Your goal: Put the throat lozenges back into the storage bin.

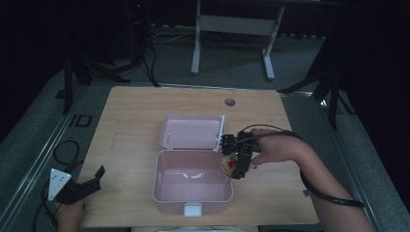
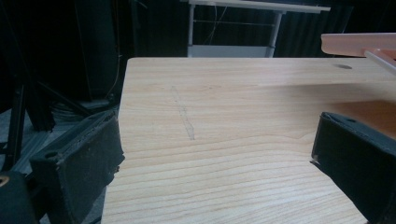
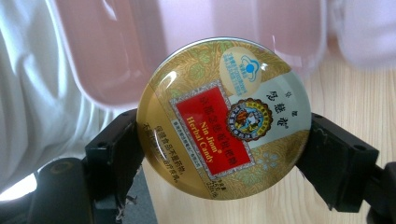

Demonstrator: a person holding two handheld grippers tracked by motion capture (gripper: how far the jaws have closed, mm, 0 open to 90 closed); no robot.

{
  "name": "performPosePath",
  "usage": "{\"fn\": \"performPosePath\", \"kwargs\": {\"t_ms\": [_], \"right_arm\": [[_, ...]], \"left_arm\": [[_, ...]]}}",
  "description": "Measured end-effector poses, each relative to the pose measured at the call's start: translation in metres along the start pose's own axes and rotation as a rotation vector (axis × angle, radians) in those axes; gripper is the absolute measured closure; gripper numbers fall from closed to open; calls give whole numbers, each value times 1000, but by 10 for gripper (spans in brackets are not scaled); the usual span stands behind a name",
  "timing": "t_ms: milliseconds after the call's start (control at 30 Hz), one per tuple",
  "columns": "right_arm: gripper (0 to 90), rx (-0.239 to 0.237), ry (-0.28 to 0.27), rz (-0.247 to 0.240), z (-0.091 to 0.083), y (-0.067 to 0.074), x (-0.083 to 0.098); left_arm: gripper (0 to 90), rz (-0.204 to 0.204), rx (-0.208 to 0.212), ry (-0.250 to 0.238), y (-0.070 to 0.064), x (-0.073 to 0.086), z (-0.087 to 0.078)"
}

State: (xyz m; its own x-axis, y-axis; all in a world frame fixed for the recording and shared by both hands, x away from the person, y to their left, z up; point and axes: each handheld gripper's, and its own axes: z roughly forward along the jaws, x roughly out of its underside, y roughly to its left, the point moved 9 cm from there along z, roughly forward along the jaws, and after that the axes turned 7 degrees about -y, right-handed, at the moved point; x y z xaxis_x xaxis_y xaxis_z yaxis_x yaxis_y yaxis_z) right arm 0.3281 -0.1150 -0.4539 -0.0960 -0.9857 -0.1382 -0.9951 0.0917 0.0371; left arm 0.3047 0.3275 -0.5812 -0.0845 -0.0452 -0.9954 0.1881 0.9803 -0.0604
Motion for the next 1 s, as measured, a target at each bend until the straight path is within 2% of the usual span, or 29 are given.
{"fn": "performPosePath", "kwargs": {"t_ms": [33,67,400,833,1000], "right_arm": [[199,0,0,0,0,0,0],[199,-11,4,-38,5,5,-15],[199,-43,5,-114,22,17,-46],[199,-69,21,-148,58,17,-52],[199,-81,41,-177,81,19,-50]], "left_arm": [[23,0,0,0,0,0,0],[22,-1,1,0,0,0,0],[23,-4,3,-2,0,0,0],[22,-7,5,-4,0,0,0],[22,-7,7,-3,0,0,0]]}}
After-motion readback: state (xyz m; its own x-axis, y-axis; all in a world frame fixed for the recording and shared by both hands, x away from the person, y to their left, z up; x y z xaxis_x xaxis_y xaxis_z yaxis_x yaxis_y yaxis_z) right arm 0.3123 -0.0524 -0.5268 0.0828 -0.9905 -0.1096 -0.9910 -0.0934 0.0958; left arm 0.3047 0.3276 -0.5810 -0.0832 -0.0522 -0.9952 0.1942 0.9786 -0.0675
